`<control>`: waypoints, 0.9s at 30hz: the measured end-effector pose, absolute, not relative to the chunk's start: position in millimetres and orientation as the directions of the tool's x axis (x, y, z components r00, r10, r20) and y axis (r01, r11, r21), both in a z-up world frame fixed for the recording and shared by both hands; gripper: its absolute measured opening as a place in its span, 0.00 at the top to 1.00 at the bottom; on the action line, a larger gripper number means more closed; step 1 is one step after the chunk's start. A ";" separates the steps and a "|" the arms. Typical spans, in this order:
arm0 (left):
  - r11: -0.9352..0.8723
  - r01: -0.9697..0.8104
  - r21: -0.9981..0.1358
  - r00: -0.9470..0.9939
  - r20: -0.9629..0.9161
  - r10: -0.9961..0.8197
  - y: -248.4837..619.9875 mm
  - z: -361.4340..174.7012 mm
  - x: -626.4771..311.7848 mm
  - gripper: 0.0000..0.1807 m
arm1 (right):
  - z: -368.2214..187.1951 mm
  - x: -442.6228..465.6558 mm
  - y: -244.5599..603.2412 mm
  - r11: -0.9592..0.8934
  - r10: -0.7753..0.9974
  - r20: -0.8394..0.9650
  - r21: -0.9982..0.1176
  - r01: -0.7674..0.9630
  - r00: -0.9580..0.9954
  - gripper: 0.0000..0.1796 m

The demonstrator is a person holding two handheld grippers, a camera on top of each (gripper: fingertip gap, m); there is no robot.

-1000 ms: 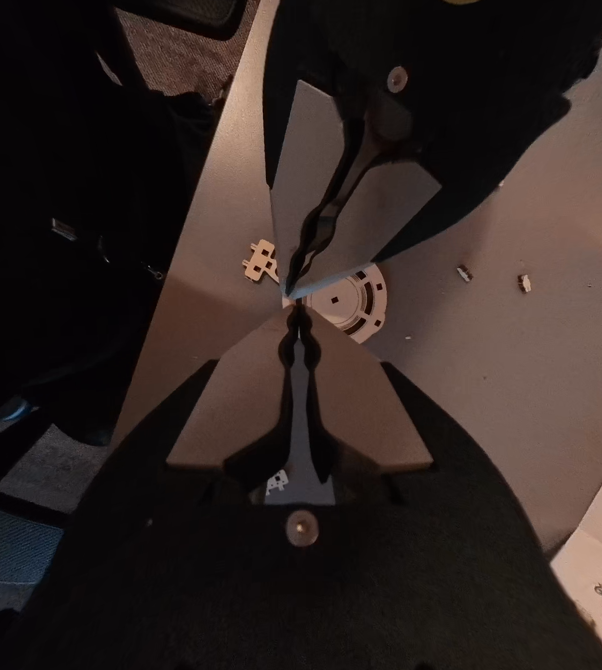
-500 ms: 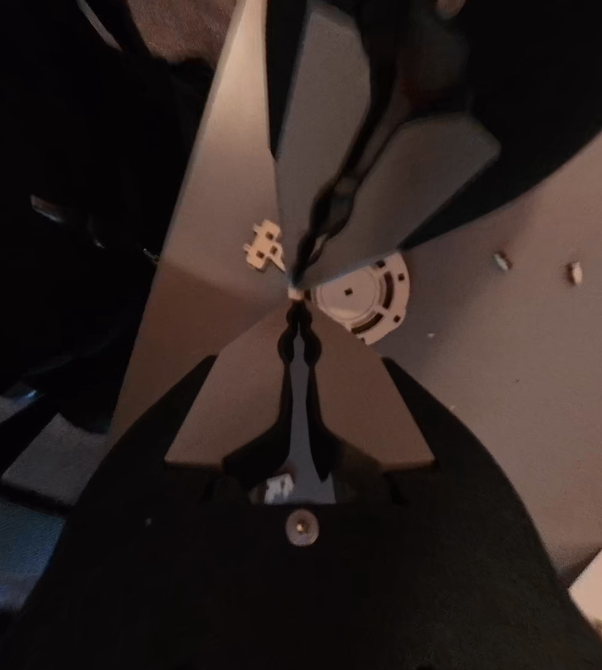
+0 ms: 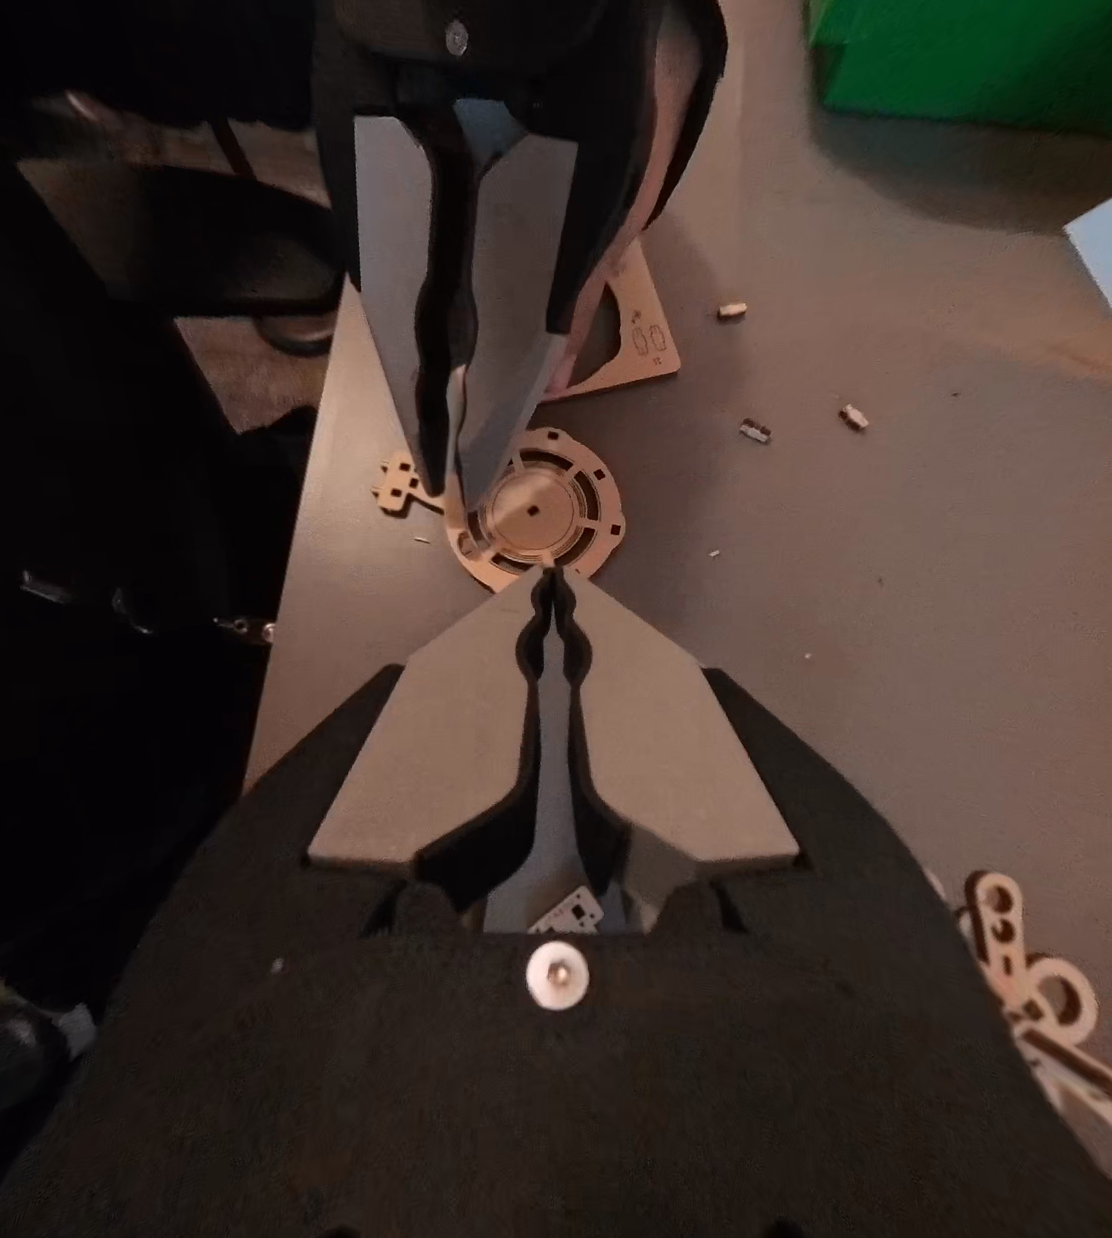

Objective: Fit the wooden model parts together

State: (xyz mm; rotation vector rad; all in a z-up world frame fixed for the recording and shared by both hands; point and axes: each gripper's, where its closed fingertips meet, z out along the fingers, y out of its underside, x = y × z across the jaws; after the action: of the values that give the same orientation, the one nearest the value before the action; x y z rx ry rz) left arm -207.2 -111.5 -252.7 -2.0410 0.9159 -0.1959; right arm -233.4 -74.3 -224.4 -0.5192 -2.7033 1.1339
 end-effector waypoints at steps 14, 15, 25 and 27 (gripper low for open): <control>-0.662 -0.379 -0.646 0.920 -0.185 -0.346 -123.5 -258.2 -211.7 0.77 | -259.6 -214.0 -74.2 0.626 0.377 -0.009 -0.734 0.262 -0.926 0.77; -0.669 -0.367 -0.647 0.926 -0.187 -0.328 -123.3 -258.0 -213.6 0.77 | -259.9 -215.8 -74.6 0.618 0.390 -0.008 -0.739 0.269 -0.921 0.78; -0.703 -0.271 -0.657 0.962 -0.163 -0.218 -128.4 -256.0 -226.7 0.77 | -268.4 -228.2 -80.7 0.611 0.451 0.001 -0.730 0.307 -0.893 0.76; -0.734 -0.268 -0.624 0.963 -0.161 -0.214 -131.5 -263.9 -229.1 0.77 | -268.2 -230.4 -80.3 0.602 0.462 -0.004 -0.732 0.317 -0.887 0.78</control>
State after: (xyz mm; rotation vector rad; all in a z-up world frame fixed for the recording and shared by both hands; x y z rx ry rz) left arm -229.1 -131.5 -263.9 -2.4201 0.3366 0.1024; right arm -230.4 -80.3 -268.2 -0.6494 -2.6421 1.1529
